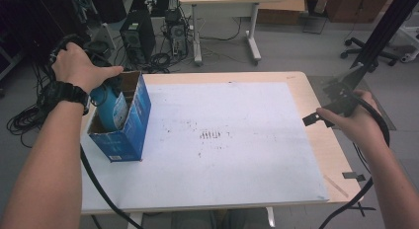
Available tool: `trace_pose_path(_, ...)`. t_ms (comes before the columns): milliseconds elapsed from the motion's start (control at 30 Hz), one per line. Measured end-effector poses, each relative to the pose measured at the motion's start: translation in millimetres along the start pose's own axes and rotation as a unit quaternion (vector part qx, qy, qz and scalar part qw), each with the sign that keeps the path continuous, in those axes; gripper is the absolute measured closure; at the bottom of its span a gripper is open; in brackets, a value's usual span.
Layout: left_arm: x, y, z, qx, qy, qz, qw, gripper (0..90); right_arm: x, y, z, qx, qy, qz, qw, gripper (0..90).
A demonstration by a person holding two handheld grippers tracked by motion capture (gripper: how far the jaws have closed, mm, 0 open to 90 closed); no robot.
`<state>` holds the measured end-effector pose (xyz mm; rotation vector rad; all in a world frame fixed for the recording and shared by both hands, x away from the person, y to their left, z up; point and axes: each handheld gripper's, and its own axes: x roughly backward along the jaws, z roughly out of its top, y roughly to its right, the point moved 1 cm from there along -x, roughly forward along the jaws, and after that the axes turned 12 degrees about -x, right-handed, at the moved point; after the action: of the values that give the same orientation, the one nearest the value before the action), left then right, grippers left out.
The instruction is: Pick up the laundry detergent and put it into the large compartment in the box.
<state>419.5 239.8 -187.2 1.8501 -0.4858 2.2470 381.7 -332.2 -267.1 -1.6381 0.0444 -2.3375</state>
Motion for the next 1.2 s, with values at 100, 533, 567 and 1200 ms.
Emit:
trace_pose_path(100,-2.7,0.7,0.5,-0.001,0.0,-0.001,1.0,38.7,0.8,1.2,-0.3,-0.001,0.001,0.0,1.0,13.9)
trace_pose_path(533,-13.4,1.5,-1.0,-0.001,-0.008,-0.008,0.9999,38.7,0.2,2.0,-1.3,-0.002,-0.001,-0.001,1.0,14.0)
trace_pose_path(567,-14.3,0.9,-1.4,-0.002,-0.007,-0.008,0.9999,38.7,0.5,2.0,-1.3,-0.002,-0.001,-0.001,1.0,14.0)
trace_pose_path(1200,-35.7,-2.8,-4.8,0.007,-0.012,-0.017,0.9997,38.7,-3.5,2.7,-2.5,-0.003,-0.006,-0.002,1.0,14.0)
